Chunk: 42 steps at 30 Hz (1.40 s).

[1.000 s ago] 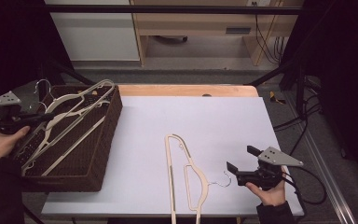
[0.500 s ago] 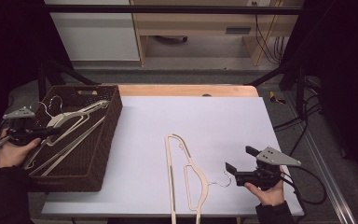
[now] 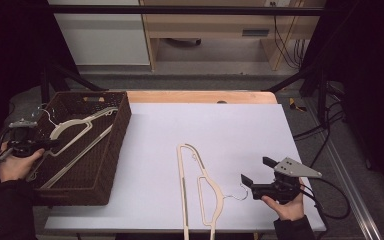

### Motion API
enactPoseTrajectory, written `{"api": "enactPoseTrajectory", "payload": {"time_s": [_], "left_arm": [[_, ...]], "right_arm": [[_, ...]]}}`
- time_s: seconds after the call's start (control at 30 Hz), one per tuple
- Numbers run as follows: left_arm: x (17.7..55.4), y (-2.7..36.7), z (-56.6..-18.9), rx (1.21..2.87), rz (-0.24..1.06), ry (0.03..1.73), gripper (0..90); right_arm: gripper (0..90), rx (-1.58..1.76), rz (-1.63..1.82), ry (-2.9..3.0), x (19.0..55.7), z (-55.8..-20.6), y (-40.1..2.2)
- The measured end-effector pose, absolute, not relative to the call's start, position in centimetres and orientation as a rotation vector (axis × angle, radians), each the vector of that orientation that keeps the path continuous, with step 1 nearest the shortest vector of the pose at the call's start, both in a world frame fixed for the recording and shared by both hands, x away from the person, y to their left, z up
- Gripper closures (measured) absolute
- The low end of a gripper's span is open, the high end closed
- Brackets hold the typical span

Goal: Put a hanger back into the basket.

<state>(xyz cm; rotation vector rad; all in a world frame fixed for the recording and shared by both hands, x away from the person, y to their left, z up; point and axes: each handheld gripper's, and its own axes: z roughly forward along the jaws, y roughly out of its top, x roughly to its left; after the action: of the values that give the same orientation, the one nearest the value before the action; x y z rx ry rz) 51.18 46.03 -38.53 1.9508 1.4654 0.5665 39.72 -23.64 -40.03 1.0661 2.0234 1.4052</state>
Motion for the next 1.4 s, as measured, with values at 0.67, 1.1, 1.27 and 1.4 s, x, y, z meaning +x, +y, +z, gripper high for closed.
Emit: {"api": "enactPoseTrajectory", "payload": {"time_s": [0.67,1.1,1.27,1.4], "left_arm": [[49.7,44.9,-36.1,1.871,0.597,1.479,48.8],[46.0,36.3,-31.8,1.757,0.614,1.071,27.6],[44.6,31.8,-32.1,1.723,0.583,0.945,20.6],[43.9,29.2,-32.7,1.727,0.576,0.890,16.4]], "right_arm": [[5.9,1.063,1.425,2.003,39.5,-39.6,-24.1],[9.9,1.039,1.426,2.045,39.5,-39.8,-24.0],[12.8,1.025,1.415,2.077,39.6,-40.2,-23.6],[14.4,1.020,1.422,2.087,39.5,-40.3,-23.5]]}}
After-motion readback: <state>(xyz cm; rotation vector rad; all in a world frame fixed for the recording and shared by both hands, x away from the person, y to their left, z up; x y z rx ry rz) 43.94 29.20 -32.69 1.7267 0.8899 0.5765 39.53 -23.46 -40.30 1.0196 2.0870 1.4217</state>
